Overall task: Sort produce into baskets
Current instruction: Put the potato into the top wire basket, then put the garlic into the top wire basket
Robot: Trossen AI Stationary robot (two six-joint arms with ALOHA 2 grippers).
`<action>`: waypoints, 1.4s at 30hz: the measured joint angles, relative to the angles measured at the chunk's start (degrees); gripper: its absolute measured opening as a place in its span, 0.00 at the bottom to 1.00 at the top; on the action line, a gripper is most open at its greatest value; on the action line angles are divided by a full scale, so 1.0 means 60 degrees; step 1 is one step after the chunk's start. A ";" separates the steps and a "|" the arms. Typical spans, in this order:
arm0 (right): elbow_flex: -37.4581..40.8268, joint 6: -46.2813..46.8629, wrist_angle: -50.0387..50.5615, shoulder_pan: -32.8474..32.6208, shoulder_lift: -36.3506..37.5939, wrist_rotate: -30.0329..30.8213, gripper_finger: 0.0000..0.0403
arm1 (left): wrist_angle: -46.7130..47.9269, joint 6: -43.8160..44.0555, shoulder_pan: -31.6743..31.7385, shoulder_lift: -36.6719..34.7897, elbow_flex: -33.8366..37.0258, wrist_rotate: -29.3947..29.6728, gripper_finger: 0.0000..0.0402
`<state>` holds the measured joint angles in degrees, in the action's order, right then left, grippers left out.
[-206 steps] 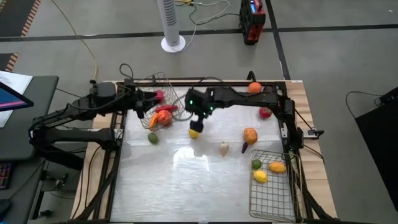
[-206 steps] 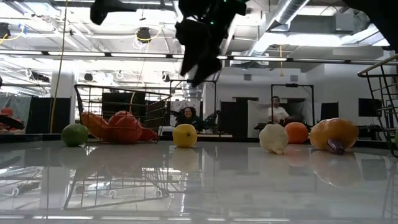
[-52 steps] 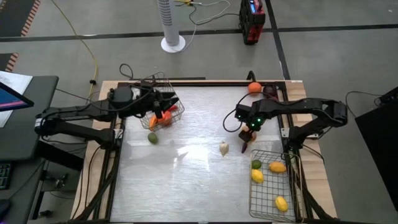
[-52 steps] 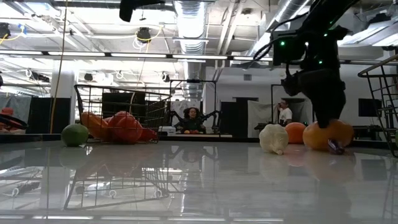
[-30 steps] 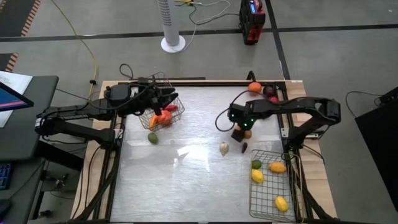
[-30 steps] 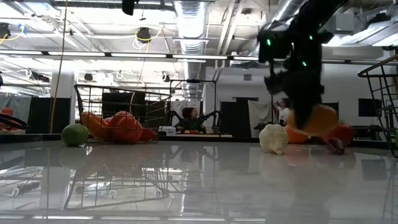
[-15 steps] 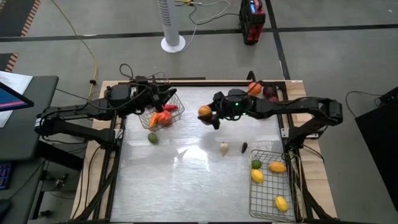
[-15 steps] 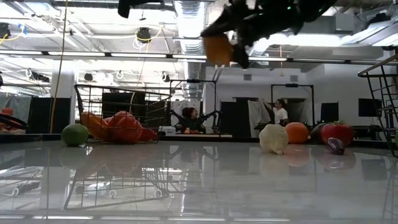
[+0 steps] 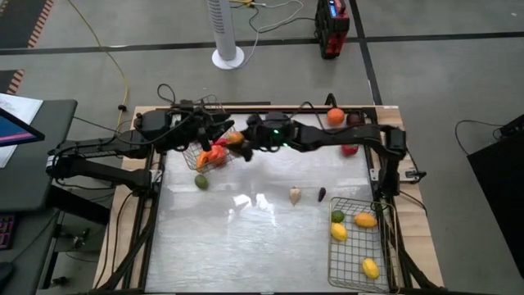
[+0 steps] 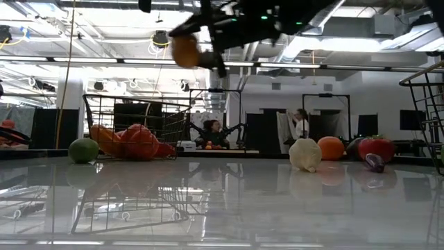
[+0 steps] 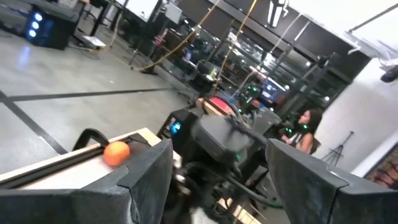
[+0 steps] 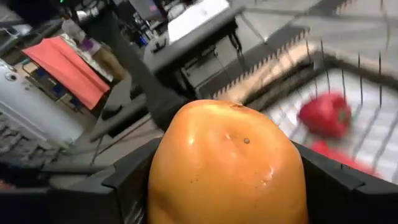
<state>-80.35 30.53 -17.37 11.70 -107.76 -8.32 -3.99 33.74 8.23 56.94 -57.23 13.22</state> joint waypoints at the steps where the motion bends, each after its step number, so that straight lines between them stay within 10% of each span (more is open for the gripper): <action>1: -0.0426 -0.0192 0.0108 0.0010 -0.0248 0.0096 0.81 | 0.0004 -0.0003 -0.0006 0.0001 0.0000 -0.0006 0.61; 14: -0.4080 -0.2562 0.3770 0.0678 -0.2410 0.0478 0.93 | 0.0051 -0.0020 -0.0007 0.0001 0.0000 -0.1125 0.61; 23: -0.4205 -0.2616 0.5465 0.0958 -0.1975 0.0361 0.93 | 0.0087 -0.0354 -0.0004 0.0001 0.0004 -0.1180 0.61; 42: -0.3230 -0.6758 1.6264 -0.0587 -0.0915 -0.1322 0.93 | 0.0787 -0.1158 0.0325 -0.0006 0.0007 -0.0962 0.61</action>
<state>-99.73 -10.02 80.21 8.18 -113.25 -16.25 0.73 26.79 10.18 56.91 -57.19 7.44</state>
